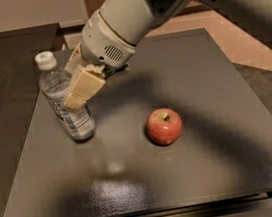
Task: Pick blue plastic bottle
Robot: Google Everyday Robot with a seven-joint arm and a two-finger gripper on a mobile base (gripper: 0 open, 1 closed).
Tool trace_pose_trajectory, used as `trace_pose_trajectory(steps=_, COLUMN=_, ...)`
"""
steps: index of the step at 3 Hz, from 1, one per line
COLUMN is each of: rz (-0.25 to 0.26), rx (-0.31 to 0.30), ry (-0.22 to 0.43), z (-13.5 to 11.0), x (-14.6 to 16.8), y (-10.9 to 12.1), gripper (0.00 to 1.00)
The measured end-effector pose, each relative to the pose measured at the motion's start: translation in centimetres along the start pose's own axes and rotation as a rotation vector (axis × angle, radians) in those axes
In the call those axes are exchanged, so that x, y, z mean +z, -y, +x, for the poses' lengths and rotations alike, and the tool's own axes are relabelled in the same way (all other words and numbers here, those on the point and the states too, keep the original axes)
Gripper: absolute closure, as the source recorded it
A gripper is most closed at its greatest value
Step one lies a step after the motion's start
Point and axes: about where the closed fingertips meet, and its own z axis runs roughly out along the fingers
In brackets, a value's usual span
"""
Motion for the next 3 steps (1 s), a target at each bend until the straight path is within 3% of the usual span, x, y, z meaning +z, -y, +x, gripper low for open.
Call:
trace_pose_trajectory(steps=1, rz=0.035, rx=0.039, ry=-0.008, z=0.4, x=-3.1, y=2.5, gripper=1.0)
trace_pose_trajectory(steps=2, rz=0.082, rx=0.06, ry=0.013, z=0.9, x=-8.2, y=5.4, gripper=1.0)
trace_pose_trajectory(steps=3, rz=0.082, rx=0.06, ry=0.013, z=0.9, x=-8.2, y=5.4, gripper=1.0)
